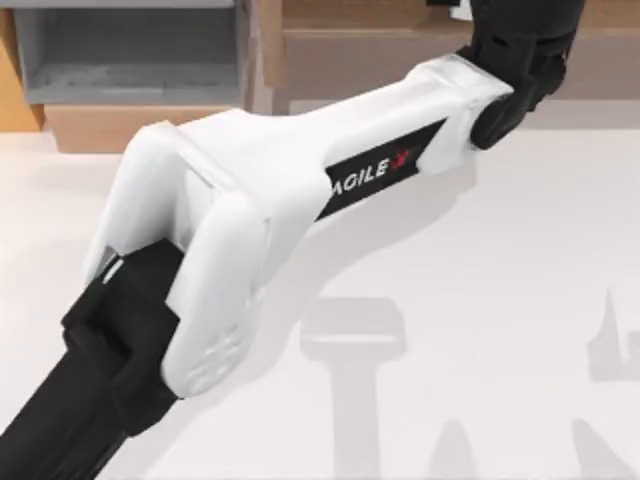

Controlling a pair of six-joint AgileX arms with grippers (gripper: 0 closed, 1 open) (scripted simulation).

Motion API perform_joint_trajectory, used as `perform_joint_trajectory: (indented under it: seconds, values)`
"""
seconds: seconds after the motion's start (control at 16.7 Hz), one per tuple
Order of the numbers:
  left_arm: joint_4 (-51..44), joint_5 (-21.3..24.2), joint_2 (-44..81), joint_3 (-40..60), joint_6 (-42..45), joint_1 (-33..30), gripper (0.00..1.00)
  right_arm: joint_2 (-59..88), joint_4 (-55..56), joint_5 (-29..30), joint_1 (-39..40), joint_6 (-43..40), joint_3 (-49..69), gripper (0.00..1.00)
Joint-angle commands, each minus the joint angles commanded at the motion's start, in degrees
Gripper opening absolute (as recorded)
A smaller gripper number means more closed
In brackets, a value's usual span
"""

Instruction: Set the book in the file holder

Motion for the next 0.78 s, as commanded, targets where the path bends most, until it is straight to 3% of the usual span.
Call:
perform_joint_trajectory:
  seconds: [0.3, 0.78]
  values:
    - [4.8, -2.4, -9.4, -15.3, 8.6, -2.9, 0.00, 0.0, 0.0, 0.0, 0.0, 0.0, 0.0, 1.00]
    - [17.3, -4.8, -30.1, -51.2, 28.0, -9.2, 0.00, 0.0, 0.0, 0.0, 0.0, 0.0, 0.0, 1.00]
